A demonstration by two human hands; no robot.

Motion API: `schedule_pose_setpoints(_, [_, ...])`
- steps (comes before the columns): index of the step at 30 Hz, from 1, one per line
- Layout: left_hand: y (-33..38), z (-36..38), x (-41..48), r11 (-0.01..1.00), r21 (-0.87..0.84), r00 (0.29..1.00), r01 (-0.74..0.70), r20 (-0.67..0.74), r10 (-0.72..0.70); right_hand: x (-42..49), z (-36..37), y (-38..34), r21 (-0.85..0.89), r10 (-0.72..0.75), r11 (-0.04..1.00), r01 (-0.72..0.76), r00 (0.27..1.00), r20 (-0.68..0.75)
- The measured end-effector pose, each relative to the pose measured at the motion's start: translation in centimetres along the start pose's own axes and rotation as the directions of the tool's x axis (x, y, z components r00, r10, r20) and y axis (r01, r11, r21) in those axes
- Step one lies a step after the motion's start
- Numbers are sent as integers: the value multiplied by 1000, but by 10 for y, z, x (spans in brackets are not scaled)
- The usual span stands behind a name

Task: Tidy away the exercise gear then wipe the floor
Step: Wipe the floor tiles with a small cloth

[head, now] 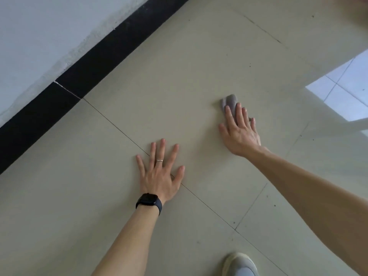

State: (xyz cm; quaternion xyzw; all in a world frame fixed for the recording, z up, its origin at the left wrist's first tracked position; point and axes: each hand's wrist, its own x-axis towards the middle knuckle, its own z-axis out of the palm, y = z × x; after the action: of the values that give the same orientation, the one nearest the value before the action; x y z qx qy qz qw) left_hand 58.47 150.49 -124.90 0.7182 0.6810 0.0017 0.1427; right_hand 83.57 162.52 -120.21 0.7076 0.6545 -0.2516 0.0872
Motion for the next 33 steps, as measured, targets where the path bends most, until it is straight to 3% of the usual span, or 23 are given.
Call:
schedule_pose_setpoints(3, [-3,2,1,1000,-3,1000,-5,-18,5,-75,40,-12,-41,-208,977,209,978,34])
schedule_pose_setpoints(6, [-3,3,2,1000,-21,999,-16,-39,15,-140,74,-9,-131,-443,883,451,892,89])
schedule_pose_setpoints(8, [-5,3,3,999,-38,999,-10,-39,9,-136,69,16,-214,-468,851,480,877,108])
schedule_pose_setpoints(9, [-6,4,2,999,-43,999,-10,-39,8,-128,64,28,-246,-412,875,417,908,75])
schedule_pose_setpoints(11, [-7,4,1,999,-42,999,-12,-34,10,-109,48,46,-170,-132,977,129,991,-10])
schedule_pose_setpoints(13, [-7,4,3,999,-45,999,-22,-39,20,-98,42,47,26,172,985,-170,983,-69])
schedule_pose_setpoints(14, [-8,4,3,998,-46,998,-36,-49,33,-101,47,39,110,254,963,-244,963,-87])
schedule_pose_setpoints(16, [-11,5,2,997,-50,997,-58,-59,55,-127,72,9,178,280,950,-257,953,-120])
schedule_pose_setpoints(17, [-12,5,2,997,-50,997,-57,-58,54,-149,89,-8,164,218,967,-196,966,-135])
schedule_pose_setpoints(19, [-12,2,1,998,-43,998,-55,-45,53,-203,123,-43,56,-50,997,56,993,-105])
schedule_pose_setpoints(21, [-13,-5,3,995,-50,995,-86,45,88,-234,133,-47,-64,-327,943,326,945,-9])
schedule_pose_setpoints(22, [-17,-9,3,990,-49,986,-135,94,139,-232,128,-36,-118,-378,918,378,926,27])
schedule_pose_setpoints(24, [-44,-9,-12,967,-32,963,-253,87,255,-213,116,-16,-188,-273,945,268,962,-1])
schedule_pose_setpoints(25, [-63,-8,-27,963,-18,962,-268,38,269,-200,109,-11,-148,-110,984,104,993,-33])
schedule_pose_setpoints(27, [-98,-3,-58,977,-16,974,-212,-88,209,-181,108,-20,55,214,976,-209,972,-99])
schedule_pose_setpoints(29, [-114,4,-74,984,-20,974,-177,-145,172,-189,130,-58,198,343,929,-312,928,-148])
schedule_pose_setpoints(31, [-114,4,-70,986,-13,973,-167,-161,163,-226,165,-104,126,162,982,-139,968,-192])
schedule_pose_setpoints(33, [-109,0,-66,986,-13,979,-163,-124,160,-279,193,-133,-15,-192,981,192,974,-119])
